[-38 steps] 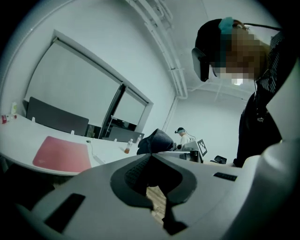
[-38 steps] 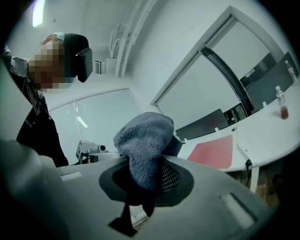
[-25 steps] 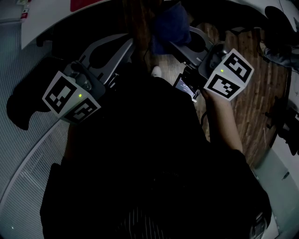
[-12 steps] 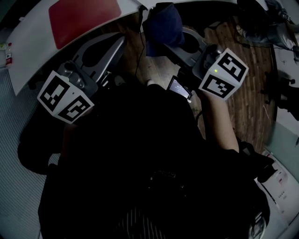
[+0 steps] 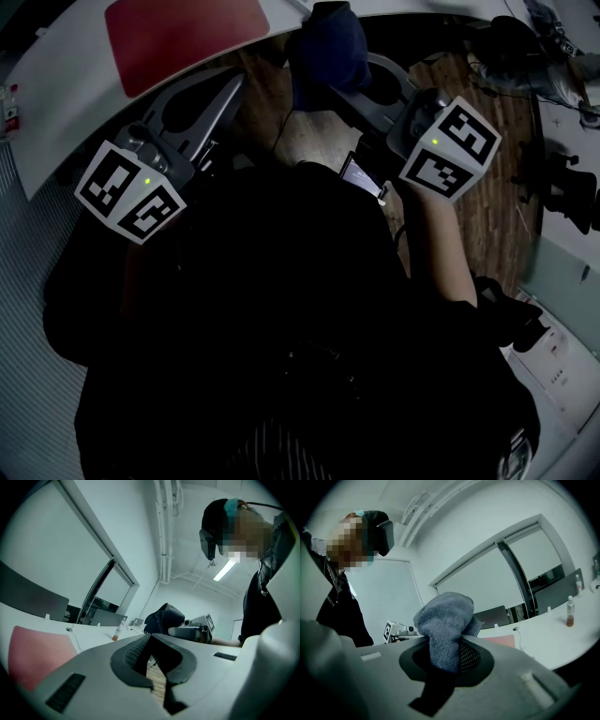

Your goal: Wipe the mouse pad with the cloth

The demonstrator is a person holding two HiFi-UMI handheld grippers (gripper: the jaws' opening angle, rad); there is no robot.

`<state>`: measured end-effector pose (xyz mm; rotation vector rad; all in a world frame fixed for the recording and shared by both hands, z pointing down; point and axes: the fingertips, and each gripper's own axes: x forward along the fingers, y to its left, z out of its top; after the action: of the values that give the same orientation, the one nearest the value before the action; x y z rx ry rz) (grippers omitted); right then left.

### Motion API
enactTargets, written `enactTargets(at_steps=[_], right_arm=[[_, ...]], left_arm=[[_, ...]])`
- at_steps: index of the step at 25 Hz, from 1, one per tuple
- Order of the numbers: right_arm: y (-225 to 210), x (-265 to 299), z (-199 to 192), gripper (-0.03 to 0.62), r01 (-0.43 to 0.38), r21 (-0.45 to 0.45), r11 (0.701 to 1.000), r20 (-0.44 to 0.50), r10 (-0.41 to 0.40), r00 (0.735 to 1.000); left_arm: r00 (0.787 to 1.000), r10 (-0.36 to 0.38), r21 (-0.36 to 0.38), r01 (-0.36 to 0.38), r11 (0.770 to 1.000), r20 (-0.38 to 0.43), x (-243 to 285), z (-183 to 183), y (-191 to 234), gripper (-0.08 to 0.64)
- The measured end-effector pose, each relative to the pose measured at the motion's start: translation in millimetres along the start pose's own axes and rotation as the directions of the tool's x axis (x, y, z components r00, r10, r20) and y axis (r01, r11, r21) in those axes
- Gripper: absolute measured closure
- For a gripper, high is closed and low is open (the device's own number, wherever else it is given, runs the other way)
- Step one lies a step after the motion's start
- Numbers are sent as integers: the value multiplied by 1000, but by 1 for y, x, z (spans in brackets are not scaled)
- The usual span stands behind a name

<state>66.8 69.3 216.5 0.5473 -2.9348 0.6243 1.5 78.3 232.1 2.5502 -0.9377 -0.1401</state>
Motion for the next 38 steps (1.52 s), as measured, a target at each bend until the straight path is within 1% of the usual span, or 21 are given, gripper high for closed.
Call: enactTargets(at_steps=[1,3,7,10,12,14,16,20,21,25,27,30,31,33,35,38], right_arm=[[5,21,-1,525,-4,-5,1000,-8,4,1000],[12,41,-1,526,-19,-13,1000,-21,19,1000],[15,44,10,525,-55,-38,998,-43,53,998],[16,54,12,525,-69,-24,997,-42,68,997],[21,69,8,525,-76,-16,997,-42,76,996],[26,82,6,525,-90,-20,996,-46,89,995],[24,86,7,525,-111,-23,994,-51,110,993],[8,93,14,525,-159,4,987,-53,159,986],[4,97,18,525,-171,10,985,-51,172,984],[-10,127,34,525,-215,-3,977,-49,215,975],[-18,144,43,525,-245,-13,969,-51,244,968],[-34,162,57,526,-286,-26,958,-58,284,957],[-41,167,62,525,-294,-27,955,-58,293,954],[-56,177,70,525,-309,-22,951,-58,308,950],[-69,188,74,525,-327,-3,945,-60,326,944],[-94,201,82,525,-352,25,936,-68,353,933]], left_arm=[[1000,6,-3,-5,1000,9,-14,3,15,551],[1000,21,-11,-21,1000,20,-30,6,30,551],[997,57,-22,-56,998,43,-33,13,31,551],[995,74,-48,-70,996,70,-45,18,39,551],[995,62,-57,-58,997,73,-58,14,46,551],[997,36,-48,-33,998,64,-67,10,48,551],[998,35,-35,-33,999,59,-65,11,47,551],[992,97,-34,-95,995,76,-61,21,54,551],[992,102,-29,-100,995,77,-61,24,55,551],[995,77,0,-77,997,69,-64,30,63,551],[993,79,-15,-78,997,84,-62,35,74,551],[988,95,-59,-89,994,124,-54,50,92,552],[987,96,-61,-89,994,125,-50,54,97,552],[989,96,-38,-92,995,110,-40,61,106,551],[987,126,-21,-124,992,98,-32,66,118,552],[980,174,-45,-170,984,97,-14,76,139,552]])
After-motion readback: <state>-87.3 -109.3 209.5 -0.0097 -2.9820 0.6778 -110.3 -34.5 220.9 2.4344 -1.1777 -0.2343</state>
